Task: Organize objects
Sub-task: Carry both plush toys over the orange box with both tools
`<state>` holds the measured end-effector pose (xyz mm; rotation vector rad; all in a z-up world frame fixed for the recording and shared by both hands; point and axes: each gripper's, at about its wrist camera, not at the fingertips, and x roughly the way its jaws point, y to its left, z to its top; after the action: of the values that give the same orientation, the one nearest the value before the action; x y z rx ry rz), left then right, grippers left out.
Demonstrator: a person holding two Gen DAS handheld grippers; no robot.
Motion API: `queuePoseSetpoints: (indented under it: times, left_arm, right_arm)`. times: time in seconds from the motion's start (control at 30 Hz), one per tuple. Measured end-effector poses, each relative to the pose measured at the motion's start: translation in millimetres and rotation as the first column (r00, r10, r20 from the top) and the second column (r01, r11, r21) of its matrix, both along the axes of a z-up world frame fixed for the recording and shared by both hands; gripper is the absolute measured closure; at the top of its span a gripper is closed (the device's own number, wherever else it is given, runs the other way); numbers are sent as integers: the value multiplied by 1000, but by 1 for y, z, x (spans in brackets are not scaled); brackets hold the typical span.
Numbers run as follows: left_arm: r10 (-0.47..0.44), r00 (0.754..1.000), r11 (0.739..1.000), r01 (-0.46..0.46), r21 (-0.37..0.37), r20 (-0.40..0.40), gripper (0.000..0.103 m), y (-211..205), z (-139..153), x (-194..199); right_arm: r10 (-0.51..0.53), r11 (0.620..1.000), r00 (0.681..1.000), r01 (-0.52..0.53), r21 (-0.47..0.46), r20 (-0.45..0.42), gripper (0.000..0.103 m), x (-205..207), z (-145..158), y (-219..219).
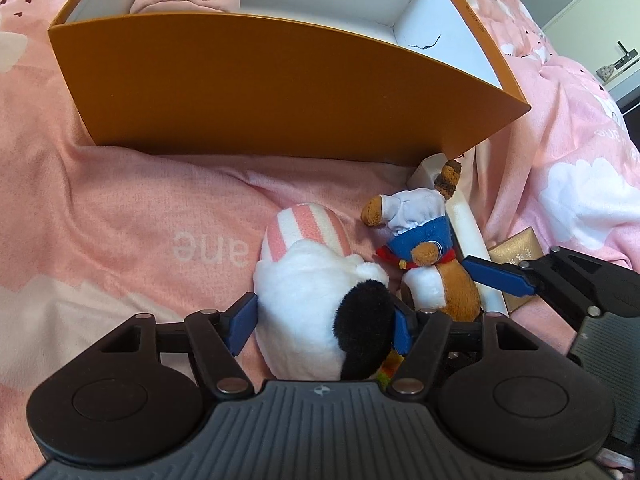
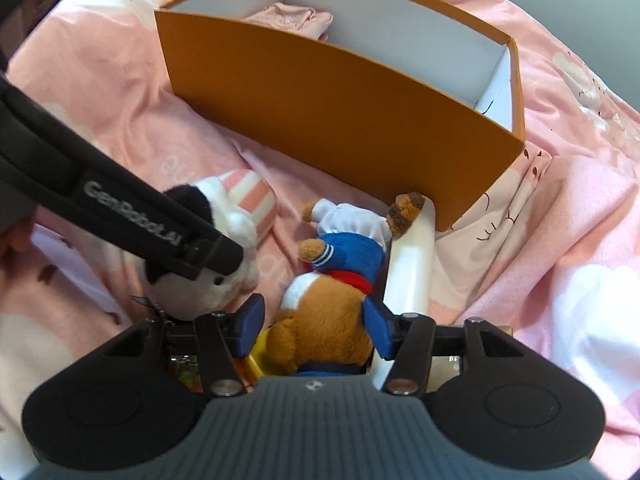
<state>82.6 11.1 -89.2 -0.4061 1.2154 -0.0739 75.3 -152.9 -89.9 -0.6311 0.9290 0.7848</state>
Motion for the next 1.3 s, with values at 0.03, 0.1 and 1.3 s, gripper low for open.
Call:
queuePoseSetpoints:
  times: [0.03, 0.1, 1.3]
  left_arm:
    - [1, 1000, 1000, -1, -2, 1, 27, 1, 1, 0]
    - [3, 1000, 1000, -3, -7, 3, 27, 3, 1, -1]
    - [99, 888, 986, -28, -162, 449, 37, 48, 139, -7]
  right_arm:
    - [1, 1000, 1000, -1, -9, 2, 45, 1, -3, 1]
    - [2, 999, 1000, -2, -32, 4, 45, 3, -10, 4]
    - [14, 907, 1000, -20, 421, 18, 52, 26, 152, -28]
